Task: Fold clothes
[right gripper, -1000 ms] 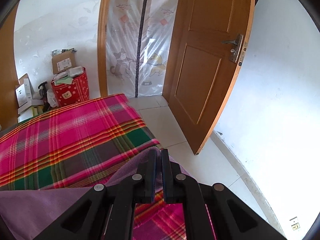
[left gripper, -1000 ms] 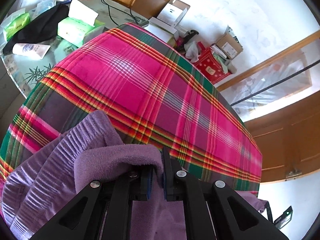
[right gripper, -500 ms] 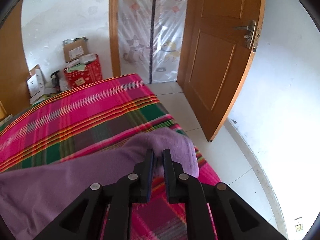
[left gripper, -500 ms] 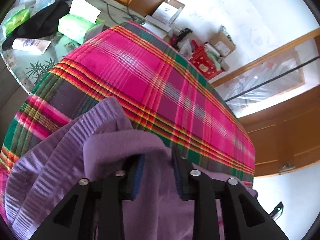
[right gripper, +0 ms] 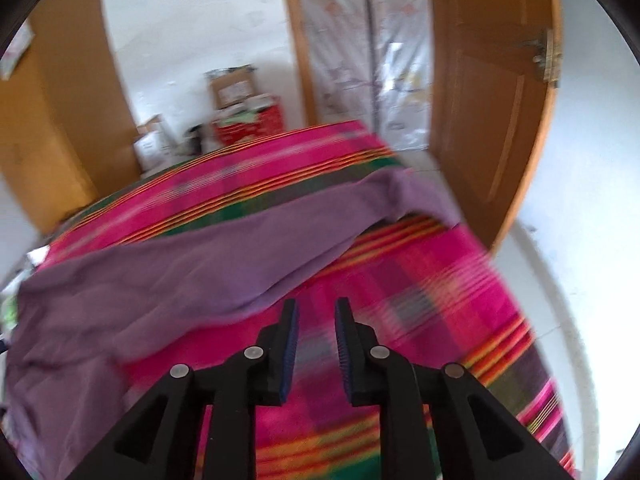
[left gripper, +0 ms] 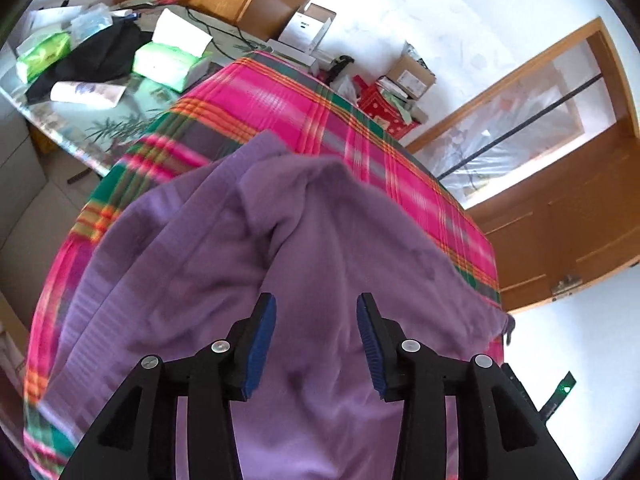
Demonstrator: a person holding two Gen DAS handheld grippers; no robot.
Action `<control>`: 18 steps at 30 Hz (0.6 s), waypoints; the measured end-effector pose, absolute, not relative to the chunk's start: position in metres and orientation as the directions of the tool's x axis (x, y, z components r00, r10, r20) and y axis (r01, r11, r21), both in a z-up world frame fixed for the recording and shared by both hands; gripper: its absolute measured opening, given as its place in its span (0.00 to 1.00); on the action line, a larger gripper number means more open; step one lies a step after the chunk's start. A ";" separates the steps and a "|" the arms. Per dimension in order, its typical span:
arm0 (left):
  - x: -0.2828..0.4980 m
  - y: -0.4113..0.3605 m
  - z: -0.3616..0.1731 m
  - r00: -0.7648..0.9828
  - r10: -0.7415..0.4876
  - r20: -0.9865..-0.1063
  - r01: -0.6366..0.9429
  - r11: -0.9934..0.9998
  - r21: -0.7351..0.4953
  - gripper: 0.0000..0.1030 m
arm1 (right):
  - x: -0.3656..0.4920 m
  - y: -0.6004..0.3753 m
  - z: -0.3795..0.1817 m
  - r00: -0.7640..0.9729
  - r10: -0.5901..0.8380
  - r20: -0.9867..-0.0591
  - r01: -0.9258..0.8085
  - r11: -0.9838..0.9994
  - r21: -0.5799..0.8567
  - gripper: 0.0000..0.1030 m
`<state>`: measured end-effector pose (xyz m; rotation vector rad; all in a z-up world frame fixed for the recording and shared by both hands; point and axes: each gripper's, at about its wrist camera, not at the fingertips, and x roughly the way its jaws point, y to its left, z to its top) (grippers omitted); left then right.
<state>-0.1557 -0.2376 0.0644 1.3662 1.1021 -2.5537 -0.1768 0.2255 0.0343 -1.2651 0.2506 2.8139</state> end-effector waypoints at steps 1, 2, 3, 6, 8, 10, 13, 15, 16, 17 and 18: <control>-0.148 -0.238 0.063 -0.611 0.277 -0.742 0.356 -0.741 -0.570 0.43 | -0.168 0.220 0.034 -0.663 -0.048 -0.747 -0.084 -0.987 0.138 0.19; -0.138 -0.239 0.061 -0.612 0.275 -0.742 0.362 -0.736 -0.572 0.43 | -0.160 0.215 0.034 -0.661 -0.068 -0.747 -0.062 -0.988 0.144 0.20; -0.128 -0.240 0.059 -0.612 0.275 -0.742 0.365 -0.734 -0.573 0.43 | -0.154 0.211 0.033 -0.658 -0.088 -0.747 -0.042 -0.987 0.153 0.21; -0.096 -0.240 0.049 -0.610 0.283 -0.740 0.381 -0.715 -0.587 0.44 | -0.133 0.202 0.027 -0.635 -0.171 -0.753 0.019 -0.978 0.207 0.25; -0.081 -0.240 0.042 -0.608 0.288 -0.740 0.394 -0.699 -0.596 0.44 | -0.123 0.197 0.022 -0.616 -0.224 -0.755 0.055 -0.969 0.243 0.26; -0.069 -0.237 0.038 -0.603 0.294 -0.741 0.398 -0.694 -0.599 0.44 | -0.115 0.193 0.019 -0.606 -0.253 -0.754 0.067 -0.961 0.268 0.27; -0.056 -0.230 0.036 -0.613 0.319 -0.723 0.378 -0.685 -0.622 0.44 | -0.108 0.189 0.014 -0.587 -0.328 -0.740 0.090 -0.935 0.342 0.30; -0.051 -0.219 0.036 -0.619 0.337 -0.709 0.351 -0.689 -0.634 0.44 | -0.107 0.186 0.010 -0.565 -0.372 -0.737 0.104 -0.918 0.384 0.33; -0.050 -0.213 0.036 -0.617 0.339 -0.710 0.342 -0.697 -0.630 0.44 | -0.107 0.184 0.007 -0.551 -0.385 -0.740 0.106 -0.912 0.395 0.33; -0.050 -0.207 0.036 -0.613 0.341 -0.712 0.331 -0.708 -0.624 0.44 | -0.107 0.180 0.005 -0.542 -0.389 -0.745 0.108 -0.911 0.398 0.33; -0.050 -0.199 0.036 -0.607 0.346 -0.715 0.316 -0.721 -0.617 0.44 | -0.105 0.175 0.002 -0.534 -0.396 -0.747 0.118 -0.910 0.398 0.33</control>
